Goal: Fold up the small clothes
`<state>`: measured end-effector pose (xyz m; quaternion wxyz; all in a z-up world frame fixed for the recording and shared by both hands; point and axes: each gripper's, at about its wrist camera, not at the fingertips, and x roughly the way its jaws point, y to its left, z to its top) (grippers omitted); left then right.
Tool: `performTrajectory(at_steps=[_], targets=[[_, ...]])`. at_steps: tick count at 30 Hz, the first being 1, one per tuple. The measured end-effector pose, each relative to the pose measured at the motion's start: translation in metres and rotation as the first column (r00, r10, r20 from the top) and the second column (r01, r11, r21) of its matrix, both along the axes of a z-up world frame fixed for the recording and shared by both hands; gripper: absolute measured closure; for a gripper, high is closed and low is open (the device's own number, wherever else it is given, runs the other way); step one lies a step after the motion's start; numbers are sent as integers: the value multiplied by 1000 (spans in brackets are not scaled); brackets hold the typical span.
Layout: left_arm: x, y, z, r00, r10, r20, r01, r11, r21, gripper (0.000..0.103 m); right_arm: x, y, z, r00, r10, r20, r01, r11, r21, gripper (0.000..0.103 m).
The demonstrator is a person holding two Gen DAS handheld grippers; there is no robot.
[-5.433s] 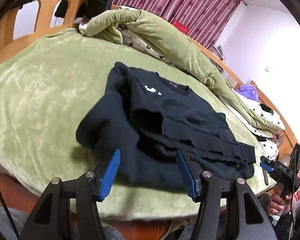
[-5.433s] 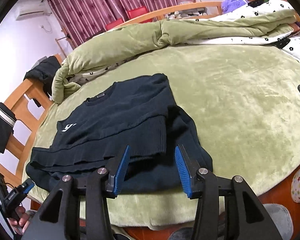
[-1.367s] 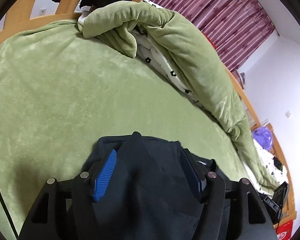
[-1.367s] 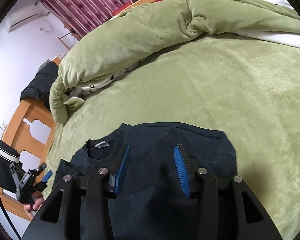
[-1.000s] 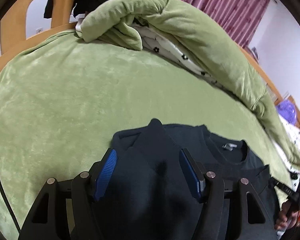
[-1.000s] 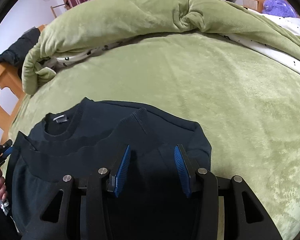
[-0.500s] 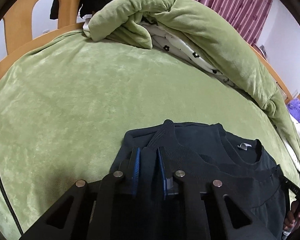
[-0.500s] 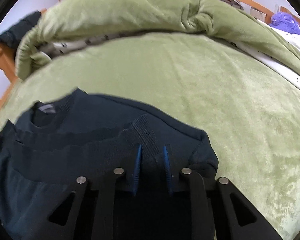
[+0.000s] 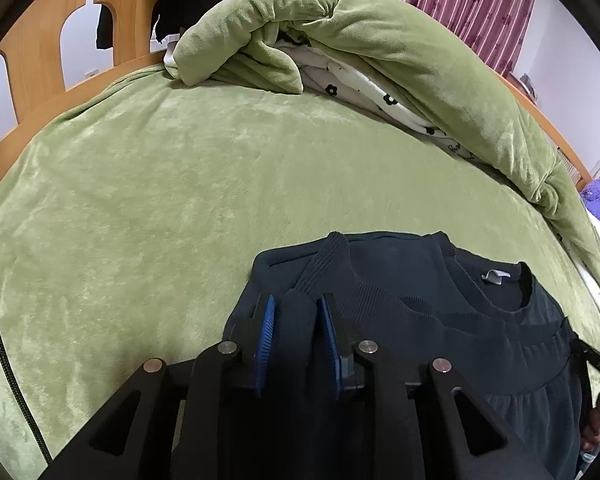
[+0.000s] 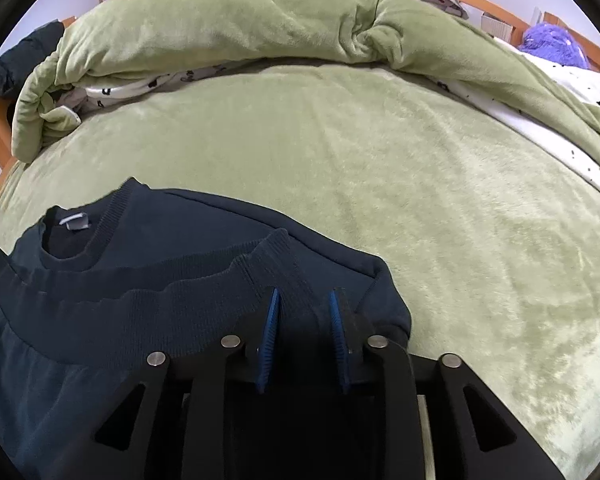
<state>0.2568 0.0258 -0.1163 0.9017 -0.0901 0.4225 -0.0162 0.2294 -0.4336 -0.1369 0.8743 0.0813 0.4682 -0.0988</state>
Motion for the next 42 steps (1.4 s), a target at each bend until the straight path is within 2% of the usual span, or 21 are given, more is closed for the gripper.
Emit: performTrajectory(at_steps=[4,8,11,15,20,23,27,29,31,36,42], targets=[[-6,-1,4,1000,-7,-6,7,1000,21,76,-14,16,21,999,3,41,-3,1000,-6,67],[-19,1,9,1000,-11,-3,11,999,38,69,-29,41,42,995,40,89,-43,998,35,64],[-32,5,13,1000,-7,4,6,999,41,61,-36,72,52,989,93,112,-97,995,32,58],[-53,14,11,1000,-6,11,6,1000,16,46,-44,113,53,981,154,116,-160,986,53,56],[-74,24,7,1000,-20,-7,20,1000,-4,46,-51,159,48,970,220,102,-227,972,60,56],[-93,33,9,1000,-22,6,23,999,-43,46,-57,180,40,963,255,86,-261,963,70,54],[-123,42,8,999,-32,-3,32,993,-117,46,-59,203,6,966,260,-2,-260,966,-2,54],[-136,43,7,999,-45,2,45,990,-133,45,-63,205,-6,969,248,4,-248,968,-24,54],[-148,44,6,998,-54,11,55,988,-141,45,-69,206,-2,969,248,17,-247,968,-44,54],[-177,44,1,996,-86,32,89,984,-151,44,-87,198,12,972,230,39,-229,973,-22,54],[-212,52,-4,996,-66,62,79,969,-232,41,-123,202,21,969,231,84,-224,971,-84,54]])
